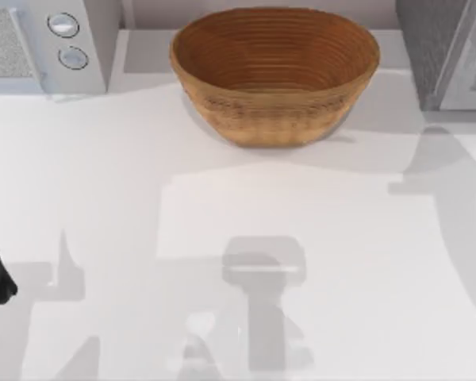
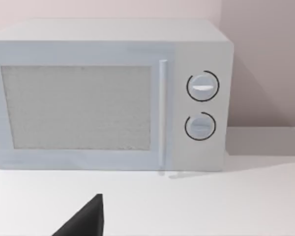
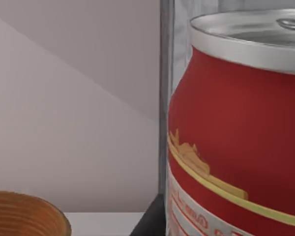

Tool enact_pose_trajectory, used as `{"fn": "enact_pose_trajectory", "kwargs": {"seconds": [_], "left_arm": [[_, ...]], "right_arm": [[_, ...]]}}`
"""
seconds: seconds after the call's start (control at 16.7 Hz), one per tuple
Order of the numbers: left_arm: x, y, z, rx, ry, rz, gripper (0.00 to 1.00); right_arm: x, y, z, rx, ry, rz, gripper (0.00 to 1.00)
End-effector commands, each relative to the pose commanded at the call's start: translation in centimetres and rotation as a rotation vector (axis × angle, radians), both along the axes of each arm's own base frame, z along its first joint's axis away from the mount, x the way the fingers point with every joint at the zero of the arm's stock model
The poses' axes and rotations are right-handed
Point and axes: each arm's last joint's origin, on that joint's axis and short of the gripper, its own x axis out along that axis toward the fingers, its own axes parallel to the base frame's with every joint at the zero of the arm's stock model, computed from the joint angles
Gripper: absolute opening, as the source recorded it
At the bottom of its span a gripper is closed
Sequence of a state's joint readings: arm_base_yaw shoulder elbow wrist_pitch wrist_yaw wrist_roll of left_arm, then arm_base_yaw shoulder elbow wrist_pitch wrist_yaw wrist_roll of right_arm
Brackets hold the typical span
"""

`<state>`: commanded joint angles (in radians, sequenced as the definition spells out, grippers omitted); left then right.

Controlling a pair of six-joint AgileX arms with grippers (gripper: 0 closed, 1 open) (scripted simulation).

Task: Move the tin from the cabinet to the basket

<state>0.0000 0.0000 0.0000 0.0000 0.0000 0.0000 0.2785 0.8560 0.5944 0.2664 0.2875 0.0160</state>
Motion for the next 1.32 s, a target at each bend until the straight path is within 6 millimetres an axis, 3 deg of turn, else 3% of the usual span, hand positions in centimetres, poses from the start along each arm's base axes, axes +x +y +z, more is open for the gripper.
{"fn": "enact_pose_trajectory", "kwargs": {"seconds": [0.3,0.66,0.84,1.02,1.32], "left_arm": [[0.0,0.0,0.0,0.000,0.000,0.000,1.00],[0.0,0.0,0.0,0.000,0.000,0.000,1.00],[0.0,0.0,0.0,0.000,0.000,0.000,1.00],[0.0,0.0,0.0,0.000,0.000,0.000,1.00],[0.0,0.0,0.0,0.000,0.000,0.000,1.00]], "right_arm": [[8.2,6.6,2.0,0.001,0.000,0.002,0.00],[15.6,16.5,-1.2,0.002,0.002,0.006,0.00],[17.5,20.4,-3.8,0.000,0.007,0.006,0.00],[18.4,23.0,-5.7,0.000,0.007,0.005,0.00],[18.6,23.7,-6.3,0.000,0.007,0.005,0.00]]}}
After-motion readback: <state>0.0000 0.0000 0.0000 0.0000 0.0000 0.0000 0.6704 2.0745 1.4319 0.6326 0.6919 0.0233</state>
